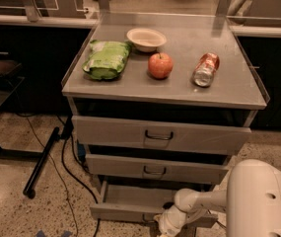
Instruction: Open bottom drawer
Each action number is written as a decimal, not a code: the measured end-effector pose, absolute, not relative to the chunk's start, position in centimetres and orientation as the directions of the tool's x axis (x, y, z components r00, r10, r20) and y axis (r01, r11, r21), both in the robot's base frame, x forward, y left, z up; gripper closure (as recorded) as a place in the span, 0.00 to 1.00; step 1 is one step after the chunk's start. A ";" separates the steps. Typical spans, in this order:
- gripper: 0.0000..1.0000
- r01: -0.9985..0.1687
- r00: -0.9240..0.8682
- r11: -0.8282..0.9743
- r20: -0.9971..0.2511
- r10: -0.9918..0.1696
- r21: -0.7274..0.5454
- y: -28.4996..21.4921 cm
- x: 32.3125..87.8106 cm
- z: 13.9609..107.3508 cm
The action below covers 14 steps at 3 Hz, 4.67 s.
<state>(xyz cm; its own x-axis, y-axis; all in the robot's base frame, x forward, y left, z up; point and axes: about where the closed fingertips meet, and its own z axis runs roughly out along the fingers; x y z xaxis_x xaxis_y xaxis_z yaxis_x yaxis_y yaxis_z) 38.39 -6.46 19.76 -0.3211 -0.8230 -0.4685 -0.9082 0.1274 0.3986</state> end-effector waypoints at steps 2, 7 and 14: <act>0.00 -0.917 -0.307 0.125 -0.474 -0.825 0.378 -6.1 39.5 20.0; 0.00 -0.889 -0.310 0.107 -0.413 -0.856 0.445 -6.2 37.1 18.3; 0.00 -0.880 -0.309 0.061 -0.472 -0.826 0.470 -5.6 33.5 21.6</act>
Offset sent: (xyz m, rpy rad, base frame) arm 0.0213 0.0077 0.0025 -0.0170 -0.0373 0.0135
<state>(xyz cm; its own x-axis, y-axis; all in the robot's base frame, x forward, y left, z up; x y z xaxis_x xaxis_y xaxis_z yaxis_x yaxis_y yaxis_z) 33.50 -5.62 21.60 -0.3093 -0.8258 -0.4716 -0.8804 0.0611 0.4703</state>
